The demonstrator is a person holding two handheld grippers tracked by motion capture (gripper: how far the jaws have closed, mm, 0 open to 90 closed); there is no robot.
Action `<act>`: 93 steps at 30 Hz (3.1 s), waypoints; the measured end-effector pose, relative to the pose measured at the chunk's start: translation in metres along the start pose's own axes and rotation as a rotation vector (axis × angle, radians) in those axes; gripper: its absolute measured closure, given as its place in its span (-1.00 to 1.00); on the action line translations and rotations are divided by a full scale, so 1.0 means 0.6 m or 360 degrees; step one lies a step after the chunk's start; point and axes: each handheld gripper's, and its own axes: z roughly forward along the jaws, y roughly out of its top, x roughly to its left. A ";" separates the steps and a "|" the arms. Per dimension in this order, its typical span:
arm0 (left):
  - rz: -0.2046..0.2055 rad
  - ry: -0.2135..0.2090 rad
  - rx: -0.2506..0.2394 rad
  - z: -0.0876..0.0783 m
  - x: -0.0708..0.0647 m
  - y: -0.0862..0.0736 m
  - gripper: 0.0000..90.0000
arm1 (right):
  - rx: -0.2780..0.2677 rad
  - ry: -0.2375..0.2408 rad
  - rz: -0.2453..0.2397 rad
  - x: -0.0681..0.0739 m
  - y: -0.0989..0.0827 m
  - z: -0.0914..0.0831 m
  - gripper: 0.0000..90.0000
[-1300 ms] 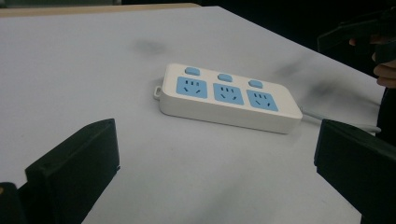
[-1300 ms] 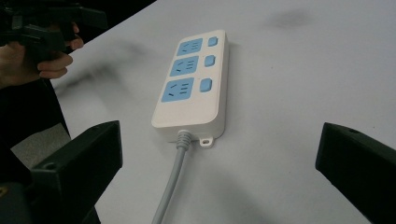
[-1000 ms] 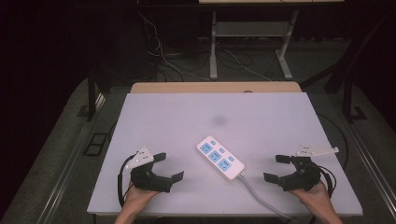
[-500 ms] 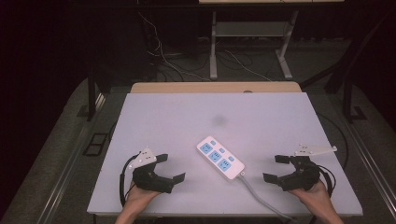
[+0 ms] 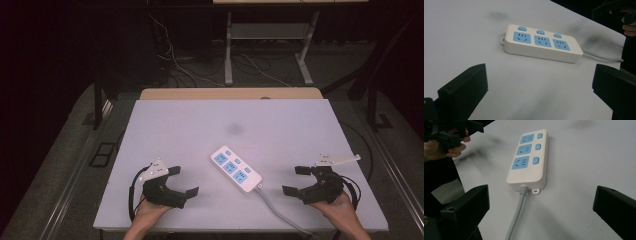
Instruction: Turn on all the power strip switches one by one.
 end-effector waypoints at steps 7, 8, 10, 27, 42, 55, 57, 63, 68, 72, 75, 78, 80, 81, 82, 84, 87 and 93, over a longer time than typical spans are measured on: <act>-0.0002 -0.0004 0.0007 0.000 0.001 -0.001 -1.00 | 0.0049 0.0019 -0.0033 0.005 0.016 0.001 -0.99; -0.0003 -0.0003 0.0009 0.000 0.001 -0.001 -1.00 | 0.0049 0.0019 -0.0033 0.005 0.016 0.001 -0.99; -0.0006 -0.0008 0.0008 0.001 0.001 -0.001 -1.00 | 0.0059 0.0023 -0.0047 0.006 0.022 0.001 -0.99; -0.0017 -0.0020 0.0022 0.002 0.003 -0.003 -1.00 | 0.0163 0.0059 -0.0141 0.015 0.076 0.016 -0.99; -0.0025 -0.0035 0.0002 0.000 0.003 -0.003 -1.00 | 0.0228 0.0075 -0.0238 0.027 0.130 0.040 -0.99; -0.0018 -0.0040 0.0002 0.001 0.003 -0.003 -1.00 | 0.0293 0.0108 -0.0273 0.028 0.153 0.077 -0.99; -0.0016 -0.0041 0.0004 0.001 0.003 -0.002 -1.00 | 0.0308 0.0113 -0.0280 0.028 0.156 0.083 -0.99; -0.0016 -0.0045 -0.0004 0.000 0.003 -0.002 -1.00 | 0.0343 0.0121 -0.0288 0.028 0.160 0.102 -0.99; -0.0012 -0.0044 0.0001 0.000 0.003 -0.002 -1.00 | 0.0377 0.0127 -0.0295 0.027 0.161 0.118 -0.99; -0.0013 -0.0045 0.0000 0.000 0.003 -0.002 -1.00 | 0.0406 0.0130 -0.0303 0.022 0.160 0.130 -0.99; -0.0014 -0.0045 -0.0001 0.001 0.004 -0.002 -1.00 | 0.0424 0.0140 -0.0315 0.019 0.159 0.136 -0.85; -0.0013 -0.0044 -0.0002 0.000 0.004 -0.002 -1.00 | 0.0448 0.0142 -0.0319 0.016 0.159 0.140 -0.62; -0.0014 -0.0044 -0.0001 0.000 0.004 -0.002 -1.00 | 0.0453 0.0158 -0.0327 0.014 0.159 0.142 -0.52; -0.0014 -0.0044 -0.0001 0.000 0.004 -0.002 -1.00 | 0.0459 0.0154 -0.0330 0.013 0.159 0.144 -0.45; -0.0013 -0.0043 0.0001 0.000 0.003 -0.002 -1.00 | 0.0464 0.0151 -0.0331 0.013 0.159 0.144 -0.36; -0.0013 -0.0042 0.0000 0.001 0.004 -0.002 -1.00 | 0.0476 0.0163 -0.0333 0.013 0.158 0.146 -0.18; -0.0010 -0.0045 0.0000 0.001 0.004 -0.002 -1.00 | 0.0493 0.0148 -0.0333 0.013 0.157 0.150 0.13; -0.0009 -0.0045 0.0001 0.001 0.004 -0.002 -1.00 | 0.0508 0.0164 -0.0364 0.013 0.156 0.158 0.64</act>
